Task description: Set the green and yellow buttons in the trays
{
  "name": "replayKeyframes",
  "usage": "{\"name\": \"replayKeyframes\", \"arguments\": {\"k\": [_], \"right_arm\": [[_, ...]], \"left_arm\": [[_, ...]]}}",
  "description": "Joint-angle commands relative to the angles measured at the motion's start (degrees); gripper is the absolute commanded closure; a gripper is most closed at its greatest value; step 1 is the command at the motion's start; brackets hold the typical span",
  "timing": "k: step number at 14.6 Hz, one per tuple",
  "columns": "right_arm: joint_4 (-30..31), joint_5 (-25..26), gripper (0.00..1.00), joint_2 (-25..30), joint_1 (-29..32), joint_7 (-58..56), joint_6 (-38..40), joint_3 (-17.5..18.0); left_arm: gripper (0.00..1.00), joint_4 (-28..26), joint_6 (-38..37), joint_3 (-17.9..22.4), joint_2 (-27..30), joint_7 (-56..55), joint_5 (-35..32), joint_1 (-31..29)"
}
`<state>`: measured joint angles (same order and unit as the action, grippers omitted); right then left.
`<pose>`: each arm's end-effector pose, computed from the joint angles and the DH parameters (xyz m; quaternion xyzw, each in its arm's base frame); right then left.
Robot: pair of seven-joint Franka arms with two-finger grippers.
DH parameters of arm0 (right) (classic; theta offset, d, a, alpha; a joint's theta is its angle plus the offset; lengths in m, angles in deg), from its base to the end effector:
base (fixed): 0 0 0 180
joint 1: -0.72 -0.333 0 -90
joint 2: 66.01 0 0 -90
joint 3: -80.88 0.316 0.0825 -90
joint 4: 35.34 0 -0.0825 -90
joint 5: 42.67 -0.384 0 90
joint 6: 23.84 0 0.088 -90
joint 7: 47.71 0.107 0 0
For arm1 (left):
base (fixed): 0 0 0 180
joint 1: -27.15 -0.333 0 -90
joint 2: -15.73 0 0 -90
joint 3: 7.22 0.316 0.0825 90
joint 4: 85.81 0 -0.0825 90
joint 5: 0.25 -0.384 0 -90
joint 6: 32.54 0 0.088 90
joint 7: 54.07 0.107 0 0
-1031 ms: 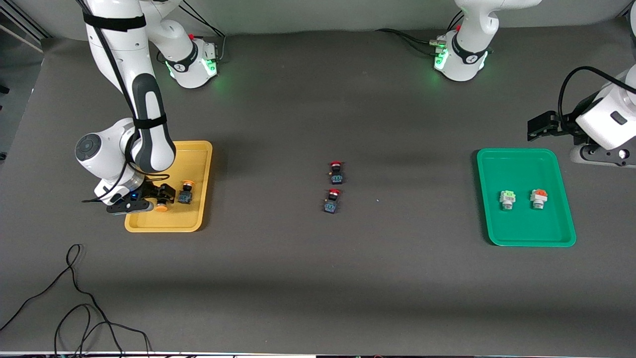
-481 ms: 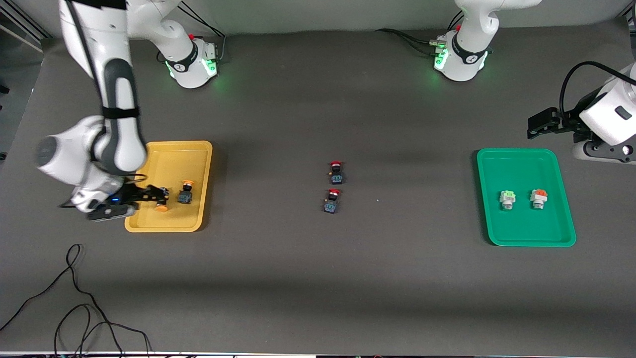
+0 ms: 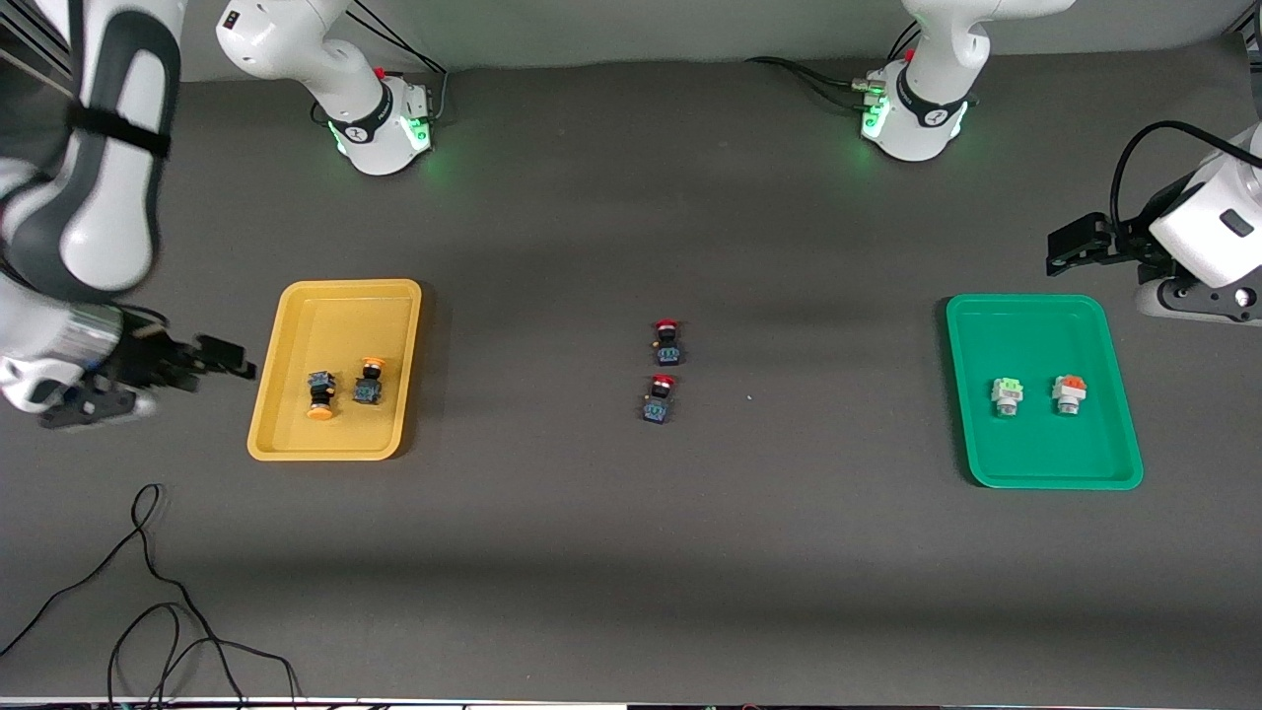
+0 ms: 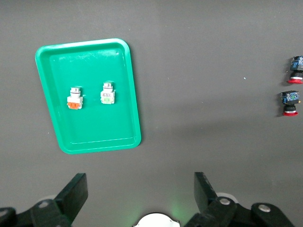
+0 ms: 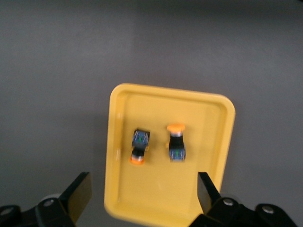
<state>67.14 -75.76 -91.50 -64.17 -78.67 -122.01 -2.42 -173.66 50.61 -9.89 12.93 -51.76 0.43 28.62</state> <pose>0.5803 -0.0543 0.4773 -0.9959 -0.0442 0.0183 0.0767 0.5545 -0.0409 0.6052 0.9962 -0.0565 -0.0655 0.0060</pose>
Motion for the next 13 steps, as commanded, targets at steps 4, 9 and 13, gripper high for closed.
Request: {"name": "replayKeyframes", "arguments": {"k": [4,9,13], "right_arm": [[-17.18,8.2,0.01,-0.52,-4.19,7.04,17.99,-9.07],[-21.35,10.86,0.0,-0.96,-4.1,8.55,20.03,-8.81],[-21.44,10.16,0.0,-0.78,-4.18,16.34,21.26,-8.55]], "left_arm": [[0.0,0.31,0.26,0.48,0.78,0.32,-0.32,0.38],[0.0,0.58,0.52,0.83,0.69,0.24,-0.23,0.11],[0.0,0.67,0.7,0.83,0.78,0.15,-0.32,0.29]]}}
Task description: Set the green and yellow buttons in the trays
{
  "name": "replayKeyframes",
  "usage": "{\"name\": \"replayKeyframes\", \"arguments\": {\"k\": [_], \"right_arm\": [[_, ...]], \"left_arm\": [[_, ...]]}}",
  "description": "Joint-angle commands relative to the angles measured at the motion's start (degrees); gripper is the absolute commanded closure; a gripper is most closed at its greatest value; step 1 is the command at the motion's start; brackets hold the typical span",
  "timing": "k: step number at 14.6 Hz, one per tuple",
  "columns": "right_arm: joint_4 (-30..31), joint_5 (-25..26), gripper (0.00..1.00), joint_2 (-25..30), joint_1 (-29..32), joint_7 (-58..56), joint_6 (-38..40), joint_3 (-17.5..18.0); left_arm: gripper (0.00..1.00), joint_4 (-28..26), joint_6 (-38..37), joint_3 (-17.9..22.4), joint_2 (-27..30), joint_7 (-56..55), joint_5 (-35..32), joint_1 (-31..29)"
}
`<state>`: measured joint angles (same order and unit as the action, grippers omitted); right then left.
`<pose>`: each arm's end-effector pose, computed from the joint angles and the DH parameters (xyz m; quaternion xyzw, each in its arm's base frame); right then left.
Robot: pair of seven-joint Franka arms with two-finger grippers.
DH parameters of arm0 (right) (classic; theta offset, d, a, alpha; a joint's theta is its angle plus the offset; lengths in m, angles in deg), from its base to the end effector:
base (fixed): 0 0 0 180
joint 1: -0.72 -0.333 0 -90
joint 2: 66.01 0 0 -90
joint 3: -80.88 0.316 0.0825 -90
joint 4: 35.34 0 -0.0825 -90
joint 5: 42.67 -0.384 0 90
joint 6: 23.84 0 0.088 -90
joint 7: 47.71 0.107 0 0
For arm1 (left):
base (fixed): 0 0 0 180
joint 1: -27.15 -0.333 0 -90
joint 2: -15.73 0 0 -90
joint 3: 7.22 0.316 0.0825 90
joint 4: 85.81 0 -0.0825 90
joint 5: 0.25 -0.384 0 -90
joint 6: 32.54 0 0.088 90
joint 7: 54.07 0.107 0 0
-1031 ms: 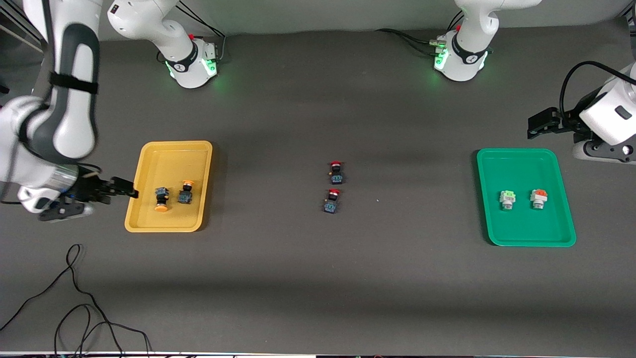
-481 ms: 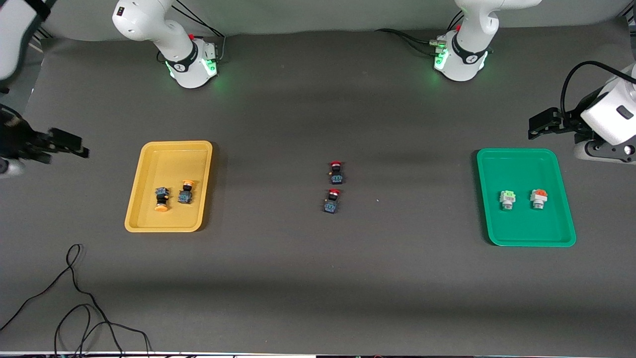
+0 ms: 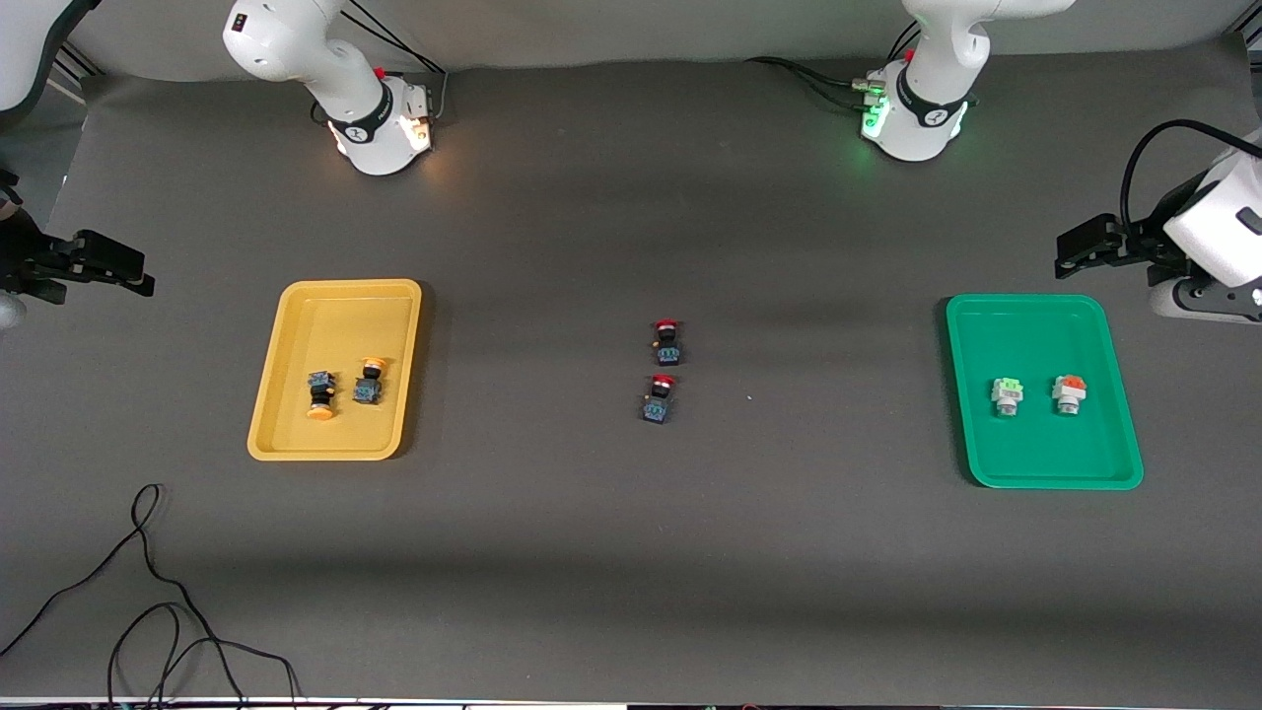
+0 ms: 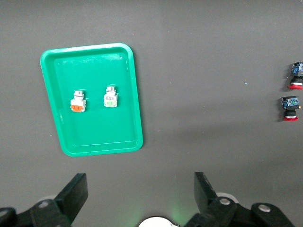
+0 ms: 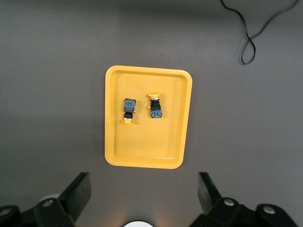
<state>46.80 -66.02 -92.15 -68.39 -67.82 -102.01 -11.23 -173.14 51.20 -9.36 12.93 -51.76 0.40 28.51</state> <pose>0.5610 -0.0223 0.6320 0.9991 0.0025 -0.0404 0.0133 0.5565 -0.0348 0.6101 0.9971 -0.0509 -0.0558 0.0060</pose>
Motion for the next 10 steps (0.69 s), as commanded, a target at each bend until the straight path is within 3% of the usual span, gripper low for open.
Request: {"name": "replayKeyframes", "arguments": {"k": [1,4,6,8,10], "right_arm": [[-1.28,0.41,0.0,-0.23,-0.4,7.0,1.27,1.31],[-2.33,0.5,0.0,-0.23,0.55,8.16,1.27,3.59],[-3.38,1.37,0.01,0.3,4.58,9.03,2.75,8.06],[-7.94,4.08,0.01,0.39,10.98,9.57,5.73,15.43],[-10.84,7.51,0.01,1.87,18.45,10.78,7.15,25.26]], "left_arm": [[0.0,0.15,0.1,0.3,0.86,0.15,-0.29,0.4],[0.0,0.24,0.19,0.04,0.77,0.24,-0.55,0.4],[0.0,0.32,0.19,-0.05,0.86,0.24,-0.55,0.49],[0.0,0.24,0.28,-0.05,0.77,0.15,-0.55,0.49],[0.0,0.24,0.11,0.04,0.86,0.15,-0.55,0.4]]}}
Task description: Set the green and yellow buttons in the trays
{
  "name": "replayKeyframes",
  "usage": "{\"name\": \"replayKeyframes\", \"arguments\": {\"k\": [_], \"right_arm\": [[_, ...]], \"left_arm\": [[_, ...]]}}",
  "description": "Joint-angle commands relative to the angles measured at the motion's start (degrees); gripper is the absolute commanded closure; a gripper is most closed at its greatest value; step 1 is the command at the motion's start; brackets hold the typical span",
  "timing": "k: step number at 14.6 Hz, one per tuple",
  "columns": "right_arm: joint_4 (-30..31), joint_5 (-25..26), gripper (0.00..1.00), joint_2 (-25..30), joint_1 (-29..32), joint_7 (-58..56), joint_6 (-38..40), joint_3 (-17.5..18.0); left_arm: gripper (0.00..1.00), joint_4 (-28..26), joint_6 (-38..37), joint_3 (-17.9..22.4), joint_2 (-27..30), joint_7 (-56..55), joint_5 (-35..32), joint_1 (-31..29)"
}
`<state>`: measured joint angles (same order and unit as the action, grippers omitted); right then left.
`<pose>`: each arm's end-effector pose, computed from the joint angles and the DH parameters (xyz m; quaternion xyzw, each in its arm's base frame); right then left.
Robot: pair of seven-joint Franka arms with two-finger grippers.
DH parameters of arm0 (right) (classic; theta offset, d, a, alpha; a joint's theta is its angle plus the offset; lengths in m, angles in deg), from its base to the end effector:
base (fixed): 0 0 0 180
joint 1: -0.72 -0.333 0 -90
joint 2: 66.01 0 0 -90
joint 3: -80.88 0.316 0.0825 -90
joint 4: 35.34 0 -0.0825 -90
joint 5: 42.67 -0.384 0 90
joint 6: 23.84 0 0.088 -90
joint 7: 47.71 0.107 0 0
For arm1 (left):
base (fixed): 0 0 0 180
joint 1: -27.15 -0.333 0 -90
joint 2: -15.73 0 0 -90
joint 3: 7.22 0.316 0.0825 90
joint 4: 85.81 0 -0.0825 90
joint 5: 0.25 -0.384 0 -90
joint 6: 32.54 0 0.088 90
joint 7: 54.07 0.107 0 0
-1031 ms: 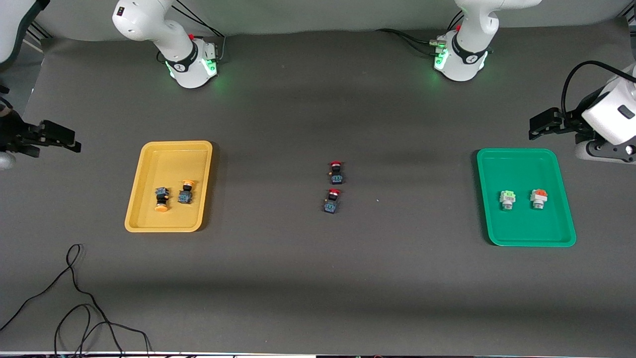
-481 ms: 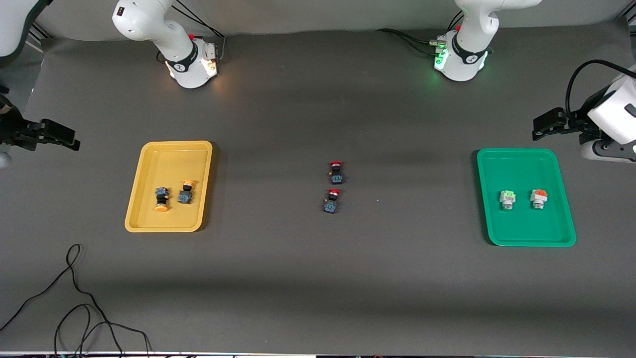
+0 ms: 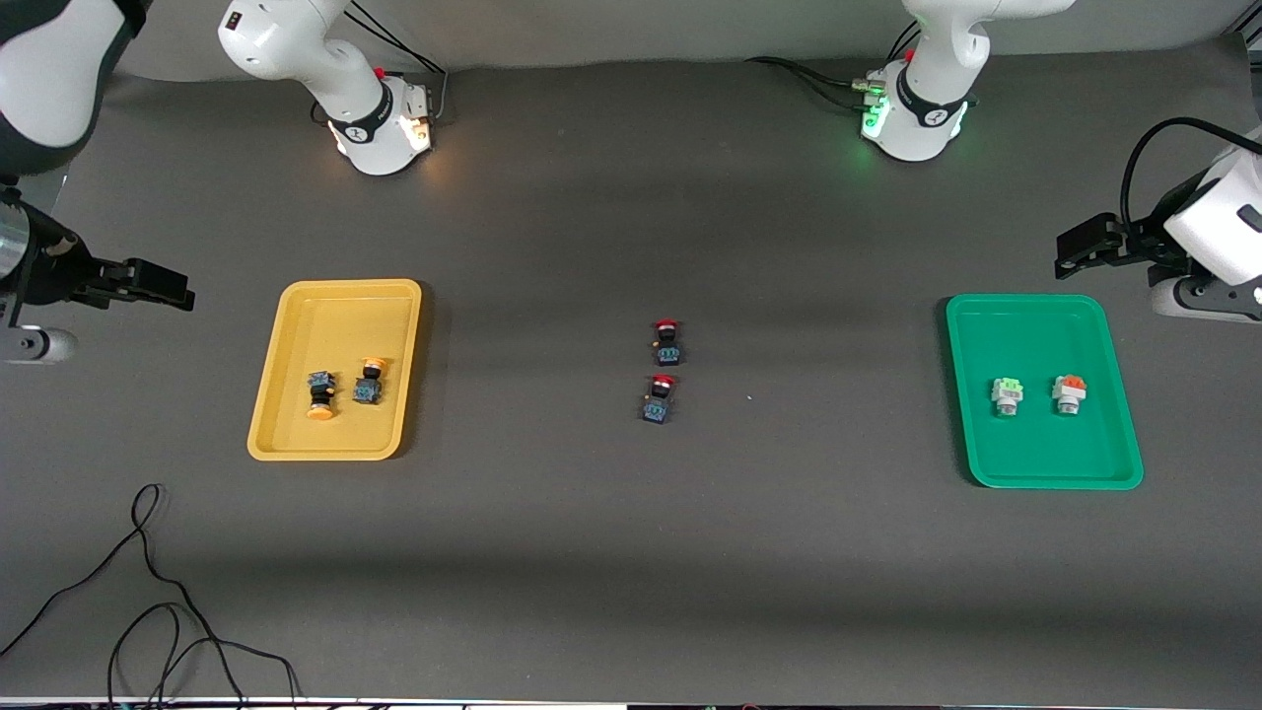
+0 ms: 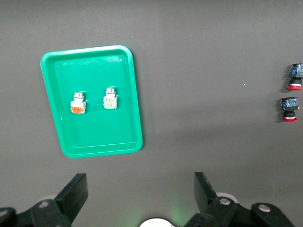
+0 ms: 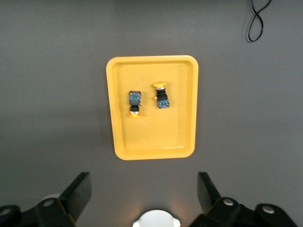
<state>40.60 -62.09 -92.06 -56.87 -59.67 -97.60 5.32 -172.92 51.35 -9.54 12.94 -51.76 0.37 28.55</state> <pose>0.5865 0.0093 0.6052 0.9948 -0.0225 -0.0944 0.0307 0.5567 -0.0369 0.6122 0.9972 -0.0528 -0.0525 0.0057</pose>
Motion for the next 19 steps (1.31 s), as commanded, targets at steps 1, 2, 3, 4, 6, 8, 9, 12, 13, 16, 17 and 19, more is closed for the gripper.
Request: {"name": "replayKeyframes", "arguments": {"k": [1,2,3,4,6,8,9,12,13,16,17,19], "right_arm": [[-5.61,5.34,0.01,3.71,10.71,4.65,3.09,14.25],[-5.53,7.97,0.01,6.17,14.58,6.06,3.09,20.31],[-5.27,11.3,0.01,7.93,18.01,6.94,3.09,26.28],[-5.18,14.38,0.01,9.43,21.87,7.56,3.09,32.26],[-4.83,17.13,0.01,11.37,29.61,7.65,3.09,42.03],[-3.08,18.19,0.01,13.65,36.82,7.66,2.74,50.12],[-1.59,19.67,0.01,14.97,41.12,7.66,2.31,55.12],[6.83,23.03,0.01,21.72,55.17,7.83,-2.08,71.38],[10.17,23.11,0.01,24.1,60.79,7.83,-3.48,77.0],[17.91,23.29,0.01,28.94,62.26,8.0,-8.23,79.61],[19.41,23.47,0.01,29.65,60.43,8.7,-9.9,79.17],[19.61,24.26,0.01,29.4,52.89,11.08,-11.58,72.53]], "left_arm": [[0.0,0.01,-0.04,0.22,0.86,0.06,-0.52,0.44],[0.0,0.01,0.13,0.22,0.86,-0.46,-0.7,0.44],[0.0,0.1,0.13,0.22,0.86,-0.55,-0.7,0.44],[0.0,0.01,-0.13,0.22,0.86,-0.55,-0.7,0.36],[0.0,0.01,-0.05,0.48,1.03,-0.38,-0.53,0.18],[0.0,0.01,-0.04,0.48,1.03,-0.2,-0.52,0.27],[0.0,0.01,-0.04,0.48,1.21,-0.2,-0.52,0.27],[0.0,-0.08,0.05,0.48,1.21,-0.03,-0.52,0.18],[0.0,-0.25,0.13,0.48,1.21,0.15,-0.52,0.18],[0.0,-0.17,0.22,0.48,1.03,0.15,-0.52,0.27],[0.0,-0.17,0.22,0.48,1.03,0.15,-0.52,0.36],[0.0,-0.17,0.22,0.48,0.94,0.15,-0.52,0.36]]}}
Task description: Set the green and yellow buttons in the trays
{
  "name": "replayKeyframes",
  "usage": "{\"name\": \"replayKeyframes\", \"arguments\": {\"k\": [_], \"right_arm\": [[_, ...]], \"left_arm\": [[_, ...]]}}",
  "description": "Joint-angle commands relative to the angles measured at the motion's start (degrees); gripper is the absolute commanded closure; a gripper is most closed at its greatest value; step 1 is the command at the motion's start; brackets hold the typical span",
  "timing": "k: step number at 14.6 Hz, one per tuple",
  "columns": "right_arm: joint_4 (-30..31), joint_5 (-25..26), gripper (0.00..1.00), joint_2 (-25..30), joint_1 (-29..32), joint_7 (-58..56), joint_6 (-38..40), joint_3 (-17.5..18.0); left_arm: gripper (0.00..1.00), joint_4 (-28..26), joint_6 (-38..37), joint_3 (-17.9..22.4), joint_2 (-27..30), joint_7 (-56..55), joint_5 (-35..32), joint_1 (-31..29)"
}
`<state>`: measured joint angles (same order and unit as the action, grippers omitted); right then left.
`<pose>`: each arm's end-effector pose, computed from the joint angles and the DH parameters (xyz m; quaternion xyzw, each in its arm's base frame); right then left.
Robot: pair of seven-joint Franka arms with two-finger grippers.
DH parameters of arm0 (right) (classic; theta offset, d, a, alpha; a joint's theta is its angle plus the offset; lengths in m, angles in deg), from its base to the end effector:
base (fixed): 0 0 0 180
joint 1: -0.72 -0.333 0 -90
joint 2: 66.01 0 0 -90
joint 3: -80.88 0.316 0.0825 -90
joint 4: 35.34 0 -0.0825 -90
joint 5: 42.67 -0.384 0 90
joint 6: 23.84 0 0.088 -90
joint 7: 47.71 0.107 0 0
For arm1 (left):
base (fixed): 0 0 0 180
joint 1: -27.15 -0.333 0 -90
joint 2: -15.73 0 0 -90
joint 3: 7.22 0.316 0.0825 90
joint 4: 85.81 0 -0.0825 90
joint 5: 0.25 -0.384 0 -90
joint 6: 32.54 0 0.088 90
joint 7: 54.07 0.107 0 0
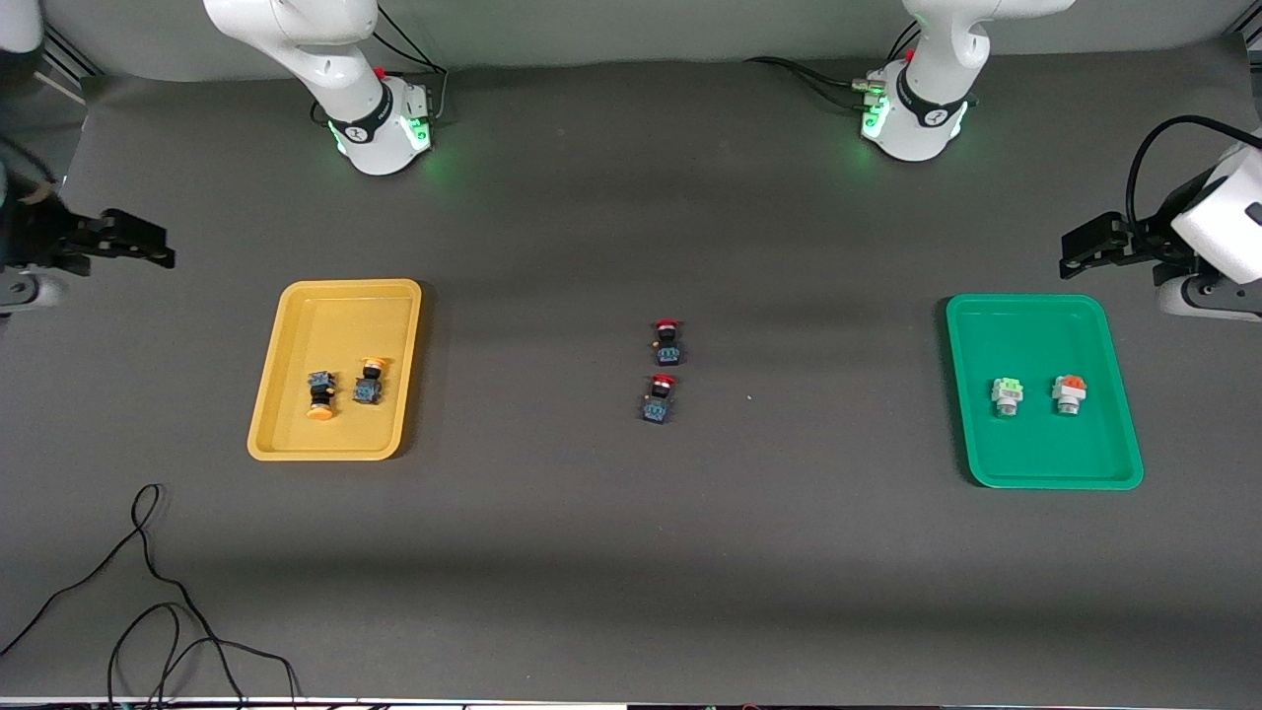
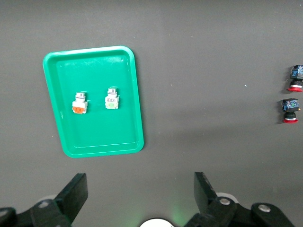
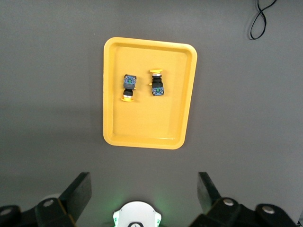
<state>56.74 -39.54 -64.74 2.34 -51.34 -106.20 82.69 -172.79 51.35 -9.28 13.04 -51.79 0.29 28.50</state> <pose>0.5319 -0.0045 0.6092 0.9964 0.0316 -0.0744 0.0254 0.5565 -0.0338 0.6142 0.9975 -0.0499 -0.0505 0.0051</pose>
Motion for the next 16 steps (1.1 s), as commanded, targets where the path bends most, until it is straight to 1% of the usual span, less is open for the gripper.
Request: {"name": "replayKeyframes", "arguments": {"k": [1,2,16], "right_arm": [[3.29,1.7,0.01,1.9,-8.71,2.75,-3.51,-7.5],[3.29,1.7,0.01,1.99,-9.52,2.75,-3.51,-8.74],[3.11,1.53,0.0,1.55,-9.97,2.93,-3.25,-8.84]], "left_arm": [[0.0,-0.3,0.22,0.22,0.84,0.18,-0.44,0.4],[0.0,-0.3,0.22,0.22,0.84,0.18,-0.44,0.4],[0.0,-0.56,0.13,-0.05,0.67,0.09,-0.44,0.84]]}}
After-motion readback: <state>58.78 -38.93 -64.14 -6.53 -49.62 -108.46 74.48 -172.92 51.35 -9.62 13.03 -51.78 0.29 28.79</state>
